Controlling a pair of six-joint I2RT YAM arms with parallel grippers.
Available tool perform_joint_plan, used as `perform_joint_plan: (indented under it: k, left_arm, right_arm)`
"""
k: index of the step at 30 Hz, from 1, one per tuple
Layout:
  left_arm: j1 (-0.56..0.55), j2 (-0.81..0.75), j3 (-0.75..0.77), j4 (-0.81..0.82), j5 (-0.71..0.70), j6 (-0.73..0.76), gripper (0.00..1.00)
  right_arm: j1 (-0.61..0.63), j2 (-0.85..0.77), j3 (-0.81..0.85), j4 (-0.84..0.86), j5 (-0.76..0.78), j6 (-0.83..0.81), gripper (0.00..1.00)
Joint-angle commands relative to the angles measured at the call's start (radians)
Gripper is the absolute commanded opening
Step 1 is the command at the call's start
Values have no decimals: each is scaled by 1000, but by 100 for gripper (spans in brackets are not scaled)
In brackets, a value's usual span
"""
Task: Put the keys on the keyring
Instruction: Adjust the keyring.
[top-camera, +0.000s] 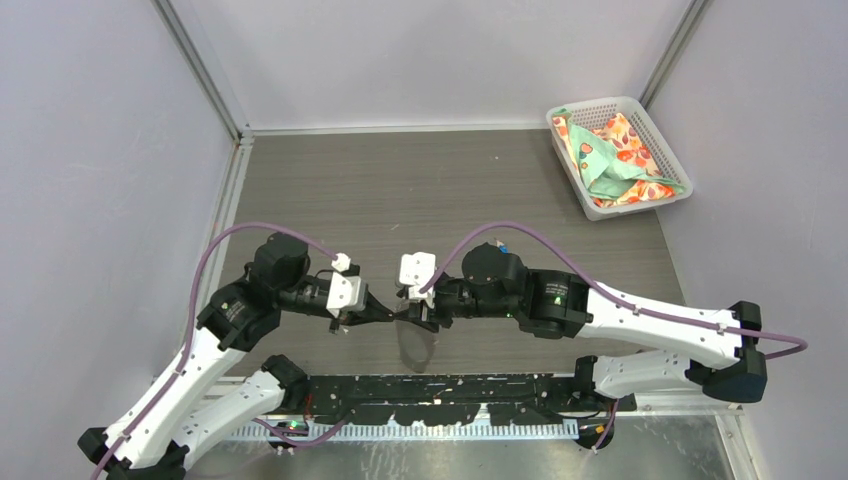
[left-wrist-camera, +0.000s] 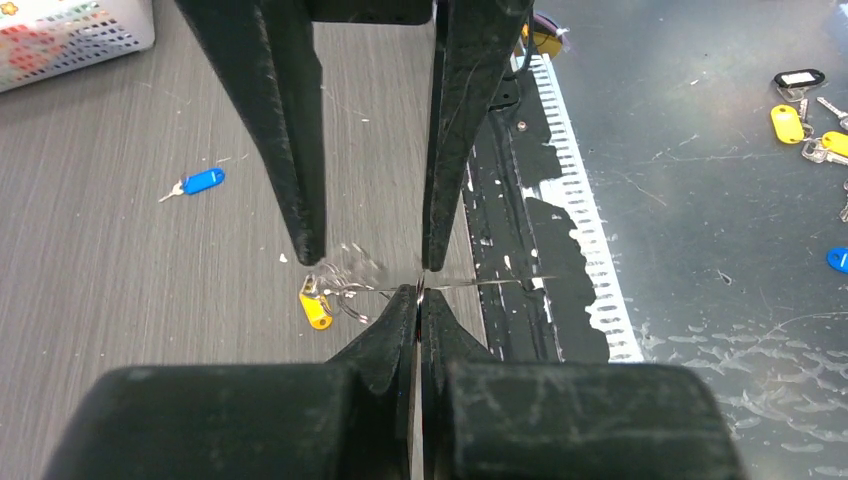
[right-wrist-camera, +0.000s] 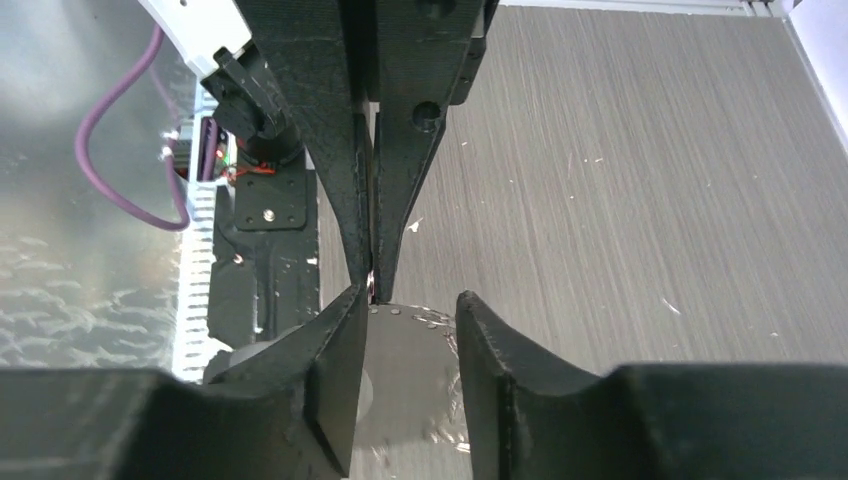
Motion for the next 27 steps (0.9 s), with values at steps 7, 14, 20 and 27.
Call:
perform_joint_plan:
  k: [7,14,20,27]
  left_arm:
    - [-3,-5,32,52,8,-29,0]
    - [-3,-4,35,53,3,-27,0]
    - [-3,-1,41,51,5,-22,0]
    - [-3,1,41,59,6,-17,0]
  right_arm:
    - [5,28,46,12,-34,17,20]
    - [6,1,14,41,-42,42,20]
    - [5,-36,-16,56,-55,34,33]
    - [6,-53,-7,12,-88,25,38]
